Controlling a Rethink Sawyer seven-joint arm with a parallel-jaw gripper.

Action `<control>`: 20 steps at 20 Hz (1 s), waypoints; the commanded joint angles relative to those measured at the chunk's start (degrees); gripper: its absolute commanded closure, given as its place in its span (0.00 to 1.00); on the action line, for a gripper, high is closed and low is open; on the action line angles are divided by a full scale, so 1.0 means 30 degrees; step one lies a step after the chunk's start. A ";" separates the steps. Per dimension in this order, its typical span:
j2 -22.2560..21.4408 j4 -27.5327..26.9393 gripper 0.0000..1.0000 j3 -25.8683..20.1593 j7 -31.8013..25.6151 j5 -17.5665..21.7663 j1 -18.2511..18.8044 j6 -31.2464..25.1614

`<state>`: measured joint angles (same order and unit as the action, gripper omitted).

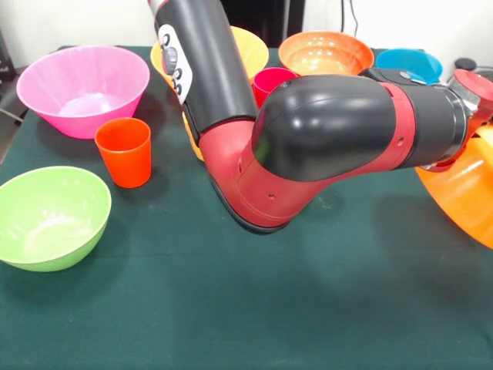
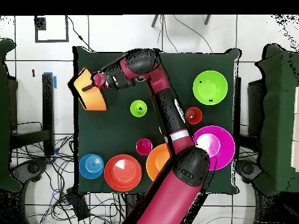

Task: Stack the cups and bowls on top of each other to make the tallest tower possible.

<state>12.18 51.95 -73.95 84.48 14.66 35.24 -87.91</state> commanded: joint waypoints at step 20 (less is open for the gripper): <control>0.0643 -0.4377 1.00 0.2975 -0.7786 0.2043 -0.0607 -0.2043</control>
<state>12.15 49.44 -73.88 83.59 14.60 34.24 -90.06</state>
